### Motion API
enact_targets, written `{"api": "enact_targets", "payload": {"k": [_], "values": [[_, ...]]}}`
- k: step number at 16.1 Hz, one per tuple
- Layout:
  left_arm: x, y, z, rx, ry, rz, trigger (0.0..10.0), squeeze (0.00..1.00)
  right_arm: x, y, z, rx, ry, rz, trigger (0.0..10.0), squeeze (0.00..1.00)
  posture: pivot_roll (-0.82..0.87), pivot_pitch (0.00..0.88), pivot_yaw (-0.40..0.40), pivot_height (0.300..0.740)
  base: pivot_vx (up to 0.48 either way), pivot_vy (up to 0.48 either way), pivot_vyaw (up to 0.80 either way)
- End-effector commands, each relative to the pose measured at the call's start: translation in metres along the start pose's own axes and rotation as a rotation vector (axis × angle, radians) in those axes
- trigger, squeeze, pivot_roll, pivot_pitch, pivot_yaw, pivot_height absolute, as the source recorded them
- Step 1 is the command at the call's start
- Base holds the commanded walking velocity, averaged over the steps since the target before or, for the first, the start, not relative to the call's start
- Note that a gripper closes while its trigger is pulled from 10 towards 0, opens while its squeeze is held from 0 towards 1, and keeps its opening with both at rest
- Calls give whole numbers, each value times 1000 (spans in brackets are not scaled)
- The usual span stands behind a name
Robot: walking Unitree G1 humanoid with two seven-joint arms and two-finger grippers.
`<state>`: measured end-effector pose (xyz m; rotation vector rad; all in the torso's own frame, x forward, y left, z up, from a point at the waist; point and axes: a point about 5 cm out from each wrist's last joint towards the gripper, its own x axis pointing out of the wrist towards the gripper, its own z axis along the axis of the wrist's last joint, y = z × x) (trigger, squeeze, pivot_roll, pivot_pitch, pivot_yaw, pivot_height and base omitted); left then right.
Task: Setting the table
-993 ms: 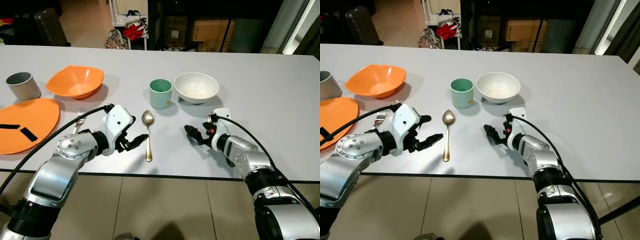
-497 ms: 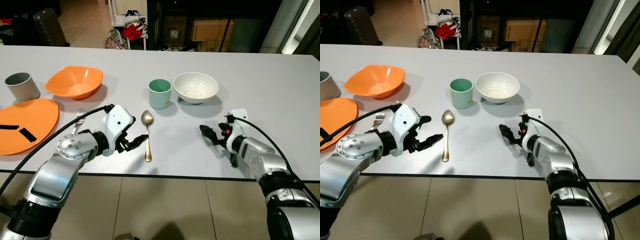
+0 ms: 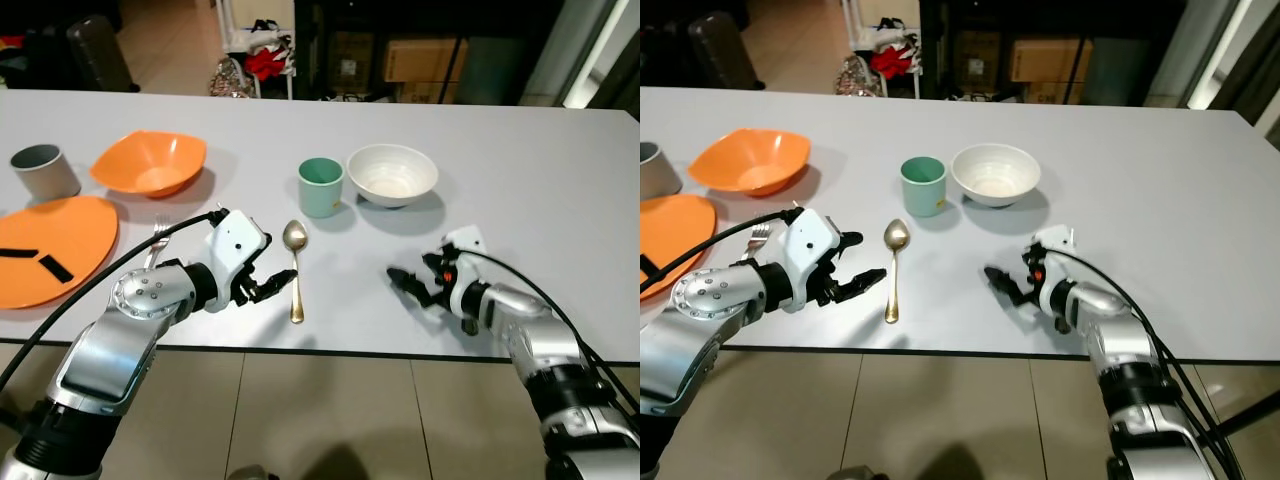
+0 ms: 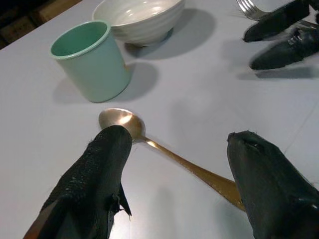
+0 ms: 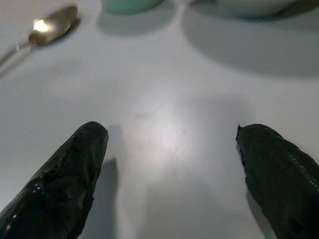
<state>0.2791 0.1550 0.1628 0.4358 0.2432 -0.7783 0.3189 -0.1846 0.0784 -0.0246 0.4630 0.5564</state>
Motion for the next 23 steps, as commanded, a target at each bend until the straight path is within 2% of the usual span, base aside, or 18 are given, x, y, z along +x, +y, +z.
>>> {"api": "enact_targets", "payload": {"k": [1,3,5,10,12,15,17,18,19,21,23], "values": [[-2,-1,0,20,6,1,10000,0,-8,-1,-3,-70,63,0,10000,0,51,0,9,740,0,0,0],[-2,-1,0,22,7,-1,10000,0,-19,-2,-9,-97,116,-19,10000,0,50,0,7,740,0,0,0],[-2,-2,0,26,10,-10,10000,0,-45,-5,-16,-125,193,-43,10000,0,45,0,10,740,0,0,0],[-1,-2,1,33,10,-19,10000,0,-84,-12,-25,-185,292,-76,10000,0,35,0,20,740,0,0,0],[0,-2,1,34,9,-22,10000,0,-93,-16,-24,-185,302,-119,10000,0,32,0,23,740,0,0,0],[1,-2,2,37,4,-18,10000,0,-92,-16,-18,-182,277,-130,10000,0,33,0,21,740,0,0,0],[0,0,3,34,-5,-4,10000,0,-91,-10,-3,-154,181,-107,10000,0,34,0,19,740,0,0,0],[0,1,3,32,-7,-1,10000,0,-91,-9,-1,-153,165,-99,10000,0,34,0,19,740,0,0,0],[-2,3,6,10,-33,14,10000,0,-91,0,20,-144,29,-69,10000,0,32,0,20,740,0,0,0],[-6,9,11,-31,-92,90,10000,0,-91,10,43,-168,-170,-187,10000,0,29,0,23,740,0,0,0],[-10,12,13,-20,-107,202,10000,0,-91,23,46,-216,-287,-310,10000,0,26,0,32,740,0,0,0]]}}
